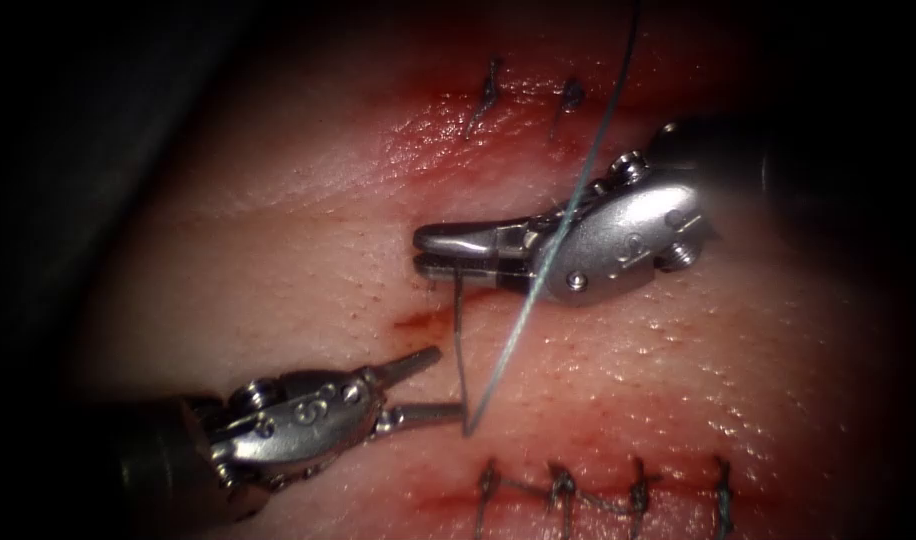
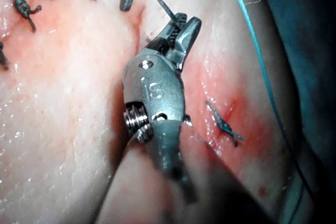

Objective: Wound Closure

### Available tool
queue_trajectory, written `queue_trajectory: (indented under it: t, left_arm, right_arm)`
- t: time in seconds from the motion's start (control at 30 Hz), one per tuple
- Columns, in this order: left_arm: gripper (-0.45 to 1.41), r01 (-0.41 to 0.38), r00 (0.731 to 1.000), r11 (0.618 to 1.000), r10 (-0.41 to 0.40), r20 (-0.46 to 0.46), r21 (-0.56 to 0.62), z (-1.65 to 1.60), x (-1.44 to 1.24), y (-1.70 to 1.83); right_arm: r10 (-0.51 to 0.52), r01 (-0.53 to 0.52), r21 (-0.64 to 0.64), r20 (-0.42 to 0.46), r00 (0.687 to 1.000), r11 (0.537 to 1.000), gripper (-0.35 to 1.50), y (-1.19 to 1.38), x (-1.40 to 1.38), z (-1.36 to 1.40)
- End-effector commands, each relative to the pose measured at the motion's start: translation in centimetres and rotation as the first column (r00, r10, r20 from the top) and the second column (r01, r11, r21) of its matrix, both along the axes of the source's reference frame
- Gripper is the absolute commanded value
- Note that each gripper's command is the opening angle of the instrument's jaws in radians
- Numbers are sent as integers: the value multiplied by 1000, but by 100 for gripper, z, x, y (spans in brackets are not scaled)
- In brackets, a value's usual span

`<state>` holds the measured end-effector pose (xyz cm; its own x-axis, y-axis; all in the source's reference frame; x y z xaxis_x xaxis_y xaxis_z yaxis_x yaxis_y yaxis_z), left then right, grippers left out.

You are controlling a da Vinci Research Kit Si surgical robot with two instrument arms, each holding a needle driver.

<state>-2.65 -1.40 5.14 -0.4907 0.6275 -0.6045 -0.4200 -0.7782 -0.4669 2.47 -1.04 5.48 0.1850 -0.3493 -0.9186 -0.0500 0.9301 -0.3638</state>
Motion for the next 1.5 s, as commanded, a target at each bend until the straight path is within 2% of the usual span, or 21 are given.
queue_trajectory:
  t: [0.03,0.47,0.7,0.93,1.07,1.2,1.37,1.5]
  left_arm:
    - [39,-4,1000,1000,4,5,-2,7,-6,-4]
    - [39,-15,1000,1000,15,5,-10,20,3,-7]
    - [39,-56,998,998,56,-29,0,36,1,-19]
    - [39,-71,996,997,72,-46,22,39,3,-22]
    - [14,-99,993,989,106,-58,112,53,5,-30]
    - [10,-147,978,969,173,-118,201,81,10,-45]
    - [10,-196,947,942,254,-197,273,112,19,-64]
    - [10,-201,935,934,272,-226,295,126,26,-63]
  right_arm:
    - [-3,3,1,5,1000,1000,-35,3,12,9]
    - [-62,61,21,39,997,998,-35,-13,13,23]
    - [-94,91,55,56,994,994,-35,-24,15,35]
    - [-91,86,87,56,994,992,-35,-21,14,36]
    - [-81,76,105,51,995,992,-35,-16,16,29]
    - [-75,68,123,51,996,990,-35,-12,21,24]
    - [-71,64,128,52,996,990,-35,-8,25,21]
    - [-68,60,141,52,996,988,-35,-6,25,21]
